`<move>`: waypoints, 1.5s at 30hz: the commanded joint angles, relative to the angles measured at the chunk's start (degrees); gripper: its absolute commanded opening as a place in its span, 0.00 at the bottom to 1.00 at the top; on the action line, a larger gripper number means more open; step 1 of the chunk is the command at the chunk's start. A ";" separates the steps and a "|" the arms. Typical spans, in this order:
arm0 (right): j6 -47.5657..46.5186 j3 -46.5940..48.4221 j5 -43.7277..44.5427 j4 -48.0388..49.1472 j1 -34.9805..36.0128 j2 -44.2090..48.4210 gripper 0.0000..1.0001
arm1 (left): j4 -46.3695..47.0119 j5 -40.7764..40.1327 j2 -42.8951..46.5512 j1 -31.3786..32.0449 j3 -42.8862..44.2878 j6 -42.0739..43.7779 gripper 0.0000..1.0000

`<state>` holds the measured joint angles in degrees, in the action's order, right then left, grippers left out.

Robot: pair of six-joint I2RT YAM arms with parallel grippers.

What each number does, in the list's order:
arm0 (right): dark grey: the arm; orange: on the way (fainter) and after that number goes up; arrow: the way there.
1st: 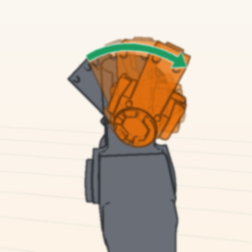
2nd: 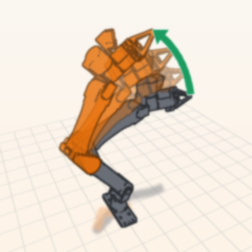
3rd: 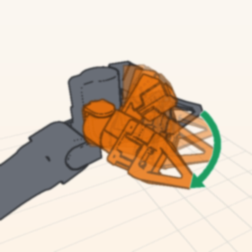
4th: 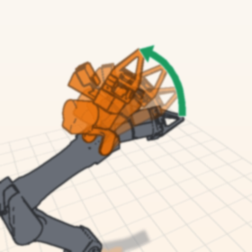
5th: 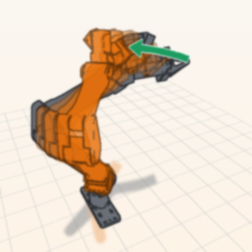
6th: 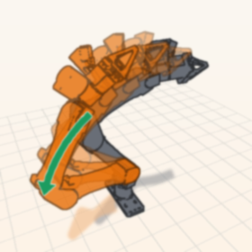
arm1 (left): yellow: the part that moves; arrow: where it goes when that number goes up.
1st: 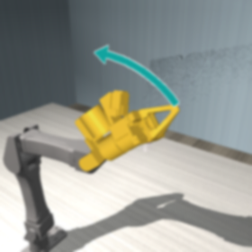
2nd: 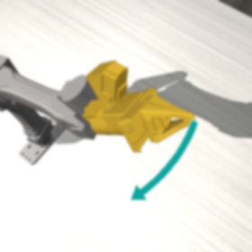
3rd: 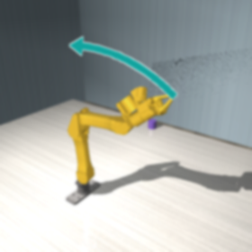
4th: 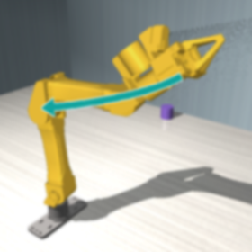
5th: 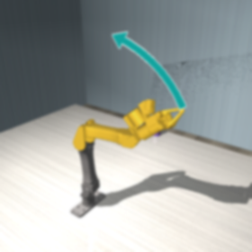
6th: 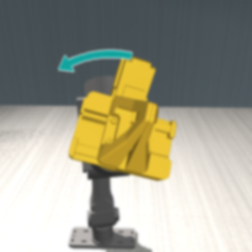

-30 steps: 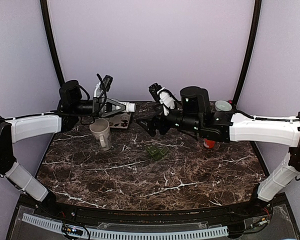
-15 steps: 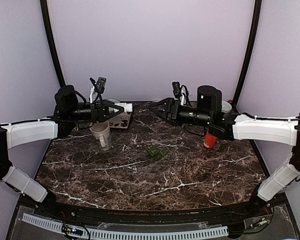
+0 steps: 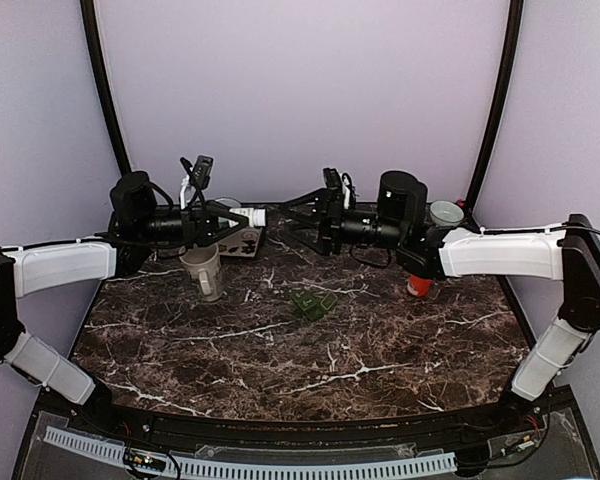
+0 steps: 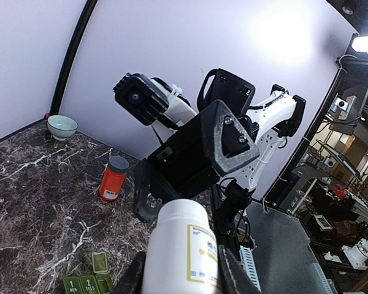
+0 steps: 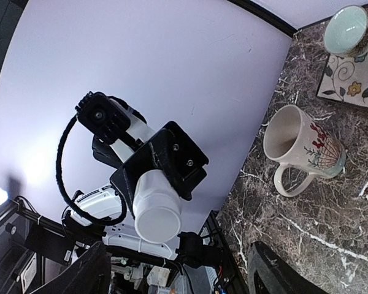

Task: Sort the pills into containers
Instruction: Unscrew the lid of the pill bottle.

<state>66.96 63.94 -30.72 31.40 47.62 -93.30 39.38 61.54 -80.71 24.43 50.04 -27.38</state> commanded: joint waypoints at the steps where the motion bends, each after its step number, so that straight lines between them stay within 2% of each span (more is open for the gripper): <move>1: 2.27 3.12 -1.96 3.97 0.54 -2.13 0.76 | 1.41 2.29 -0.35 0.75 1.07 1.08 0.00; 20: 3.27 8.17 -3.71 3.41 1.66 -6.89 0.69 | -0.22 2.12 -2.06 1.19 2.83 2.90 0.00; 28: 2.66 9.13 -4.29 2.66 2.02 -7.26 0.60 | -0.08 2.30 -2.75 1.32 3.12 2.67 0.00; 36: 1.10 10.52 -4.77 0.38 2.38 -7.68 0.41 | -0.11 2.28 -2.91 1.36 3.26 2.74 0.00; 38: 0.58 10.81 -4.82 -0.26 2.39 -7.80 0.30 | -0.18 2.33 -2.88 1.41 3.36 2.75 0.00; 42: -1.13 11.56 -4.72 -2.58 2.48 -7.71 0.00 | -0.35 2.29 -2.70 1.36 3.56 2.61 0.00; 45: -3.24 12.03 -4.84 -3.75 2.57 -7.39 0.00 | -0.28 2.59 -2.70 1.40 3.82 2.01 0.00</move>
<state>67.20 73.58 -34.79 28.23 49.23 -100.79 38.92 63.40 -83.79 25.30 52.31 -25.45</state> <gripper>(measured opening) 0.261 0.327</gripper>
